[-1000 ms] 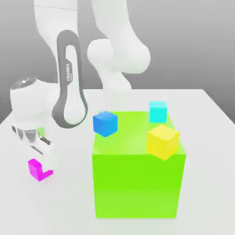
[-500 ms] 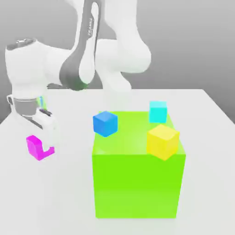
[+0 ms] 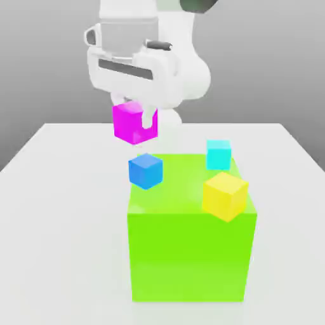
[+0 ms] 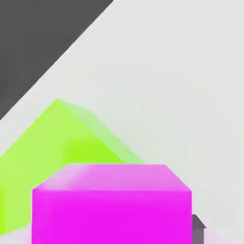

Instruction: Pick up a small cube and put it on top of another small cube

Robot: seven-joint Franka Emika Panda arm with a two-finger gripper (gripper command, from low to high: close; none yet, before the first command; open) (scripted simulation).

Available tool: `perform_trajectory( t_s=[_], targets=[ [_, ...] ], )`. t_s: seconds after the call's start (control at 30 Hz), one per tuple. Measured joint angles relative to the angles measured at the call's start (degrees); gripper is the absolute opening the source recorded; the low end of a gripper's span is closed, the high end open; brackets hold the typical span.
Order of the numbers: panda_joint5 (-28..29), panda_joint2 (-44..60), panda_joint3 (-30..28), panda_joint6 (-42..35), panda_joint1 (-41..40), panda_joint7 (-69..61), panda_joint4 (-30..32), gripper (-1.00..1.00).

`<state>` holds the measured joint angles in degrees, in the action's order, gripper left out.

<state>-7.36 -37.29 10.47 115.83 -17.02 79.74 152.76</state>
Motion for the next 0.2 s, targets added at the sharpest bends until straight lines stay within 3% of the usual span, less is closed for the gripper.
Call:
perform_trajectory(
  t_s=[0.07,0.1,0.2],
  targets=[
    [-0.5,1.3,0.7,4.3,0.1,0.1,3.0,-1.0],
    [-0.7,1.7,0.9,5.6,0.1,0.1,3.9,1.0],
    [-0.7,1.7,0.9,5.6,0.1,0.1,3.9,1.0]
  ],
)
